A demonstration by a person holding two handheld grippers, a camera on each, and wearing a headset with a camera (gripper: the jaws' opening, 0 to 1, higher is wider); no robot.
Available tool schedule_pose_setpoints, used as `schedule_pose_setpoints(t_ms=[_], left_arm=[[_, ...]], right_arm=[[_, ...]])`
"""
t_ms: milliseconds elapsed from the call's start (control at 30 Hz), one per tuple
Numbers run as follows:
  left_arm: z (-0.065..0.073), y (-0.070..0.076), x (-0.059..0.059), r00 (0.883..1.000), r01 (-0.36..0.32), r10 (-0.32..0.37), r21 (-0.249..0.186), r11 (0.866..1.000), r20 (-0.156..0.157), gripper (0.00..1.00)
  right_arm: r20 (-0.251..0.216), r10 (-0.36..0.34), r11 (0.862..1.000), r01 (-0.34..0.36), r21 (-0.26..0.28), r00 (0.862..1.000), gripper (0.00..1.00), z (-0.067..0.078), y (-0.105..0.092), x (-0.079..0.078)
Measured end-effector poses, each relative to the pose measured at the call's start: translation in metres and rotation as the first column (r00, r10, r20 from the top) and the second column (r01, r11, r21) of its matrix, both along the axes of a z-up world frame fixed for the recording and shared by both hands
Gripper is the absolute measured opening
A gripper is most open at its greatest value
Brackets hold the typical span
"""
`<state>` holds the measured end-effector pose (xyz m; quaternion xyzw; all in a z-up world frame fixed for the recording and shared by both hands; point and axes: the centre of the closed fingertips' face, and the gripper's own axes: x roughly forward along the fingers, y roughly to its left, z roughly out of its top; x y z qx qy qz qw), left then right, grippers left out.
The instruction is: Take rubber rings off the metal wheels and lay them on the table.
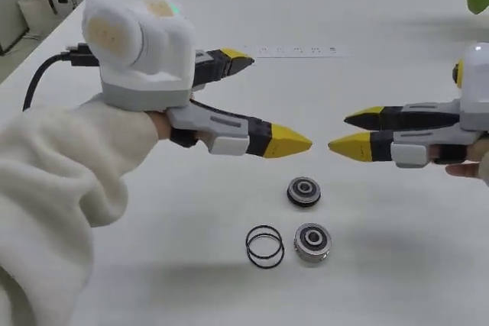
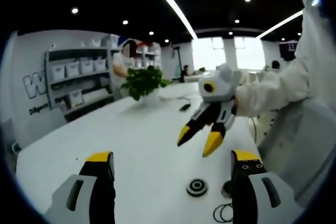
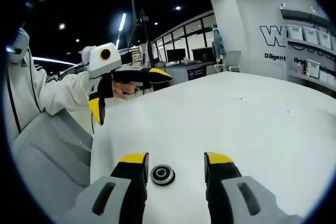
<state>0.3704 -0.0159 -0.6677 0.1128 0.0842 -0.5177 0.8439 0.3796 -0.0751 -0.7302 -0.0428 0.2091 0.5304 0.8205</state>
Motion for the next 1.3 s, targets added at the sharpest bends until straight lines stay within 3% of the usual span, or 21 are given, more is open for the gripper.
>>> schedule_pose_setpoints(t_ms=[100,267,433,600,833,1167,1233,1300], left_arm=[[-0.007,-0.004,-0.003,1.000,0.013,-0.013,0.003,1.000,-0.015,0.92],[-0.026,-0.011,-0.009,0.998,0.038,-0.036,0.044,0.998,-0.046,0.88],[-0.035,-0.016,-0.010,0.998,0.047,-0.045,0.059,0.997,-0.044,0.82],[-0.048,-0.019,-0.011,0.996,0.052,-0.048,0.058,0.997,-0.072,0.74],[-0.058,-0.022,-0.014,0.995,0.057,-0.052,0.058,0.997,-0.084,0.63],[-0.081,-0.027,-0.019,0.990,0.078,-0.067,0.085,0.993,-0.125,0.56],[-0.082,-0.029,-0.020,0.987,0.072,-0.060,0.072,0.995,-0.150,0.54],[-0.083,-0.031,-0.020,0.987,0.069,-0.058,0.070,0.995,-0.151,0.53]], right_arm=[[-0.020,0.011,1.000,-0.011,-0.015,1.000,0.39,-0.011,0.001,-0.004],[-0.042,0.045,0.996,-0.048,-0.079,0.998,0.38,-0.029,0.006,-0.015],[-0.078,0.053,0.991,-0.062,-0.116,0.996,0.37,-0.046,0.005,-0.023],[-0.081,0.079,0.983,-0.091,-0.157,0.994,0.36,-0.054,0.011,-0.029],[-0.095,0.107,0.974,-0.124,-0.188,0.990,0.34,-0.064,0.015,-0.036],[-0.090,0.129,0.966,-0.145,-0.212,0.988,0.30,-0.070,0.020,-0.039],[-0.090,0.142,0.961,-0.159,-0.227,0.986,0.28,-0.074,0.021,-0.041],[-0.094,0.146,0.959,-0.165,-0.232,0.985,0.26,-0.076,0.020,-0.042]])
